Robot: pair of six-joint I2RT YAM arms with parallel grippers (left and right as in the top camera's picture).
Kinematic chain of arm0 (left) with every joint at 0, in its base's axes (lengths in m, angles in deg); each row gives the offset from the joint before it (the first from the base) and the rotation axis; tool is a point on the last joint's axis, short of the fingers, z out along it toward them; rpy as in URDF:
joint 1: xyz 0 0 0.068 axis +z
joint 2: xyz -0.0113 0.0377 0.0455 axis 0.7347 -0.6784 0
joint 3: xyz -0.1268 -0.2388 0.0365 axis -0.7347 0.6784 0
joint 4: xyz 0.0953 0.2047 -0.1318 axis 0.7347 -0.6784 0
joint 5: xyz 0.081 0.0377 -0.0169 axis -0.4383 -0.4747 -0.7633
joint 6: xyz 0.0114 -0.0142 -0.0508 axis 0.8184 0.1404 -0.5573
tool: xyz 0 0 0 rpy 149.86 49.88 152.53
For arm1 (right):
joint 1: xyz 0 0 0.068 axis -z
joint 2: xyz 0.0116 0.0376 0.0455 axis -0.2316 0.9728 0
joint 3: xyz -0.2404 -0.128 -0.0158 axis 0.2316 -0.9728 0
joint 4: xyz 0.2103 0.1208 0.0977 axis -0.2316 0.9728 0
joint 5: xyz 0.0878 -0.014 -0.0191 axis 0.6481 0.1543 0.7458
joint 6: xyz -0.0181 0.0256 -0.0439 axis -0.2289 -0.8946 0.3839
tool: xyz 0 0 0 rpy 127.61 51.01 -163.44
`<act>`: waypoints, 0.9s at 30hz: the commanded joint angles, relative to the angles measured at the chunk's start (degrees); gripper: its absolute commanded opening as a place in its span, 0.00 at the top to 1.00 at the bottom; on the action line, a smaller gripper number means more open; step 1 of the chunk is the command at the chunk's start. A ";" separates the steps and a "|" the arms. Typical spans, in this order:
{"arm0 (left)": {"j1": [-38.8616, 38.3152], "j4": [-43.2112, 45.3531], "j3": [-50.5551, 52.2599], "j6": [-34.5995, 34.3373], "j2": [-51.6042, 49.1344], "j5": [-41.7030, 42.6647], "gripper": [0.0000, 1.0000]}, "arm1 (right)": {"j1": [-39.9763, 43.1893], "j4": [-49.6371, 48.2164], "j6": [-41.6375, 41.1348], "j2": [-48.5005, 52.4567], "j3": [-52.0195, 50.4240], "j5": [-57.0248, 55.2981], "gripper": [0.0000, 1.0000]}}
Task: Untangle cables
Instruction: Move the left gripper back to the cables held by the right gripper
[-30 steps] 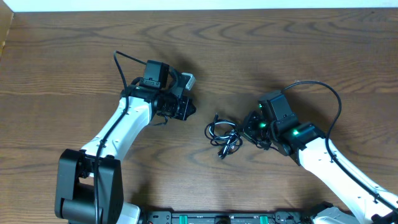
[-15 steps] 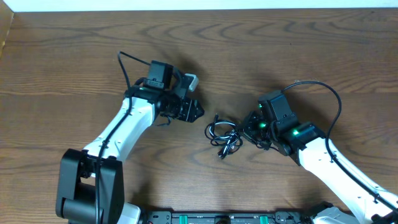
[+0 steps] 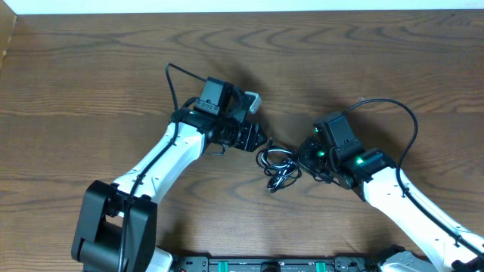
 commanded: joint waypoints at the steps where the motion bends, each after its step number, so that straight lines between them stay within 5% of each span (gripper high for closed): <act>1: 0.17 2.38 -2.14 -12.26 2.45 7.48 0.50 | -0.35 -0.24 1.25 0.15 0.31 -2.34 0.99; 27: -11.41 -3.58 -2.08 -61.40 3.23 8.63 0.51 | -0.37 1.46 5.40 0.15 0.31 -2.32 0.99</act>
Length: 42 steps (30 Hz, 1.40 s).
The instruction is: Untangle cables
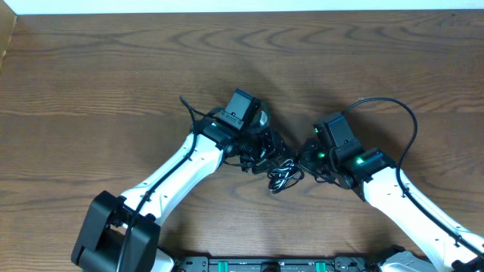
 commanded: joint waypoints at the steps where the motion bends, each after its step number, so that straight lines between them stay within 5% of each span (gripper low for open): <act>1: -1.22 -0.24 -1.75 -10.82 0.79 1.29 0.50 | -0.37 0.26 1.46 0.15 0.31 -1.07 0.99; 6: -1.57 -0.11 -1.75 -16.79 0.79 5.81 0.50 | -0.37 0.46 2.95 0.15 0.31 -1.05 0.99; 17: -1.57 -0.07 -1.75 -17.18 0.79 10.16 0.44 | -0.37 2.73 5.33 0.15 0.31 -1.05 0.98; 20: -1.57 0.55 -1.75 -19.32 0.79 10.14 0.51 | -0.37 2.73 5.33 0.15 0.31 -1.05 0.98; 23: -1.57 0.52 -1.75 -20.13 0.79 10.12 0.72 | -0.37 2.84 5.31 0.15 0.31 -1.05 0.98; 42: -3.19 -0.37 -1.68 -25.31 0.76 4.48 0.81 | -0.35 2.89 5.33 0.15 0.31 -1.07 0.97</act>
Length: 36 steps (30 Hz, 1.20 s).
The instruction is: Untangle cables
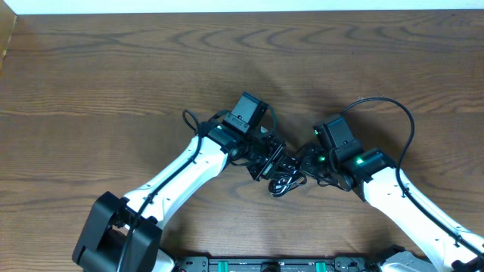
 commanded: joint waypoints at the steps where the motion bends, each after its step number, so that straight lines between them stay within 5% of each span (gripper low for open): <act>1: -1.09 -0.31 -1.42 -1.51 0.74 -3.10 0.81 | -0.35 -0.04 0.31 0.15 0.31 -1.03 0.97; 12: -1.57 -0.98 -1.25 -3.69 0.57 -9.84 0.81 | -0.35 0.02 0.94 0.15 0.31 -1.03 0.97; 36: -1.57 -1.36 -1.11 -10.25 -0.42 -10.16 0.73 | -0.42 0.00 0.94 0.15 0.31 -1.03 0.96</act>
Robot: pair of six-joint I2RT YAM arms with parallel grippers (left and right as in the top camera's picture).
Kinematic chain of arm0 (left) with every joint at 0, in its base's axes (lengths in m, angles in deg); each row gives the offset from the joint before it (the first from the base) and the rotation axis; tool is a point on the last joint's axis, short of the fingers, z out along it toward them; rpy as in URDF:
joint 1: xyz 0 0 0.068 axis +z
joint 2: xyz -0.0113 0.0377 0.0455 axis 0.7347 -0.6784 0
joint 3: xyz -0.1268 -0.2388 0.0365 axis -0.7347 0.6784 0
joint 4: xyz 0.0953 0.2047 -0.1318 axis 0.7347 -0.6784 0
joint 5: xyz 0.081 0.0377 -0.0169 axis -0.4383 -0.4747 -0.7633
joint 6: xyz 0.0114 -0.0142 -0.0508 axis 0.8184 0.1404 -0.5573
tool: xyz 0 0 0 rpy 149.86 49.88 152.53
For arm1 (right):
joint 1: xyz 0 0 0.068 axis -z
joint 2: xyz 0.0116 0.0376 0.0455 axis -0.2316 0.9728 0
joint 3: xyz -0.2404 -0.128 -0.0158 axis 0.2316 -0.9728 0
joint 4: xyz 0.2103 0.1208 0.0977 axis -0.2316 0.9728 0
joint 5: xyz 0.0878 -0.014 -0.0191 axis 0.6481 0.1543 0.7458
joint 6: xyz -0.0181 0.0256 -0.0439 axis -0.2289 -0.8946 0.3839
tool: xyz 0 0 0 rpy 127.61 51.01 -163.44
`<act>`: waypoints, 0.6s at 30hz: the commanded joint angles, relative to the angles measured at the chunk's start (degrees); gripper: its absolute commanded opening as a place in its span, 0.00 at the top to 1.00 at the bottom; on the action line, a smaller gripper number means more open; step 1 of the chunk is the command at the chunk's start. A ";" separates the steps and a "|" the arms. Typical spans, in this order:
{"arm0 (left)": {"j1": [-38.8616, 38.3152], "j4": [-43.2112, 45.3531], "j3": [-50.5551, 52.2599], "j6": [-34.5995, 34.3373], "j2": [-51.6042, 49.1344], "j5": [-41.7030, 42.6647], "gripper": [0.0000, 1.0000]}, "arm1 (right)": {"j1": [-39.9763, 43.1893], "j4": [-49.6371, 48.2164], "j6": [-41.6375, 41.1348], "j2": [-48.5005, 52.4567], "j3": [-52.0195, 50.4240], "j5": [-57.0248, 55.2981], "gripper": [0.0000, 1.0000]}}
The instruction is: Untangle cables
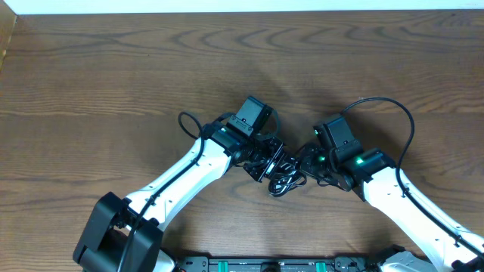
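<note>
A small tangle of black cables (285, 181) lies on the wooden table just below centre. My left gripper (271, 165) is down on the tangle's upper left edge, fingers pointing right and down; the overhead view does not show how wide they stand. From the right, my right gripper (305, 162) reaches the tangle's upper right side, and a strand runs into its fingertips, so it appears shut on the cable. The two grippers nearly meet above the tangle.
The brown wooden table (113, 83) fills the view. A white wall strip runs along the far edge. Each arm carries its own black lead: one loops over the right arm (393, 106), one curls beside the left forearm (185, 121).
My left gripper has shifted slightly up and right and stays on the tangle's left side. The tangle and the right arm look unchanged.
At first my left gripper stood left of the cables, which showed an open loop, while my right gripper touched their right side. Then the left gripper was at the loop and the cables lay bunched smaller. Since then it sits on the tangle; the right arm never moved.
</note>
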 commanded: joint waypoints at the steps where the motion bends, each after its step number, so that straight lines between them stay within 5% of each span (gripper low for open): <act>1: -0.20 -0.17 -1.11 -2.43 -0.39 -0.96 0.73 | -0.42 0.02 0.90 0.15 0.31 -1.03 0.96; 11: -1.88 -0.33 -1.11 -4.61 -0.39 -0.13 0.75 | -0.42 0.02 0.87 0.15 0.31 -1.03 0.96; 14: -2.40 -0.33 -1.11 -5.81 -0.39 -1.92 0.62 | -0.42 0.02 0.90 0.15 0.31 -1.03 0.96; 18: -2.43 -0.35 -1.11 -6.32 -0.39 -5.09 0.61 | -0.42 0.02 0.87 0.15 0.31 -1.03 0.96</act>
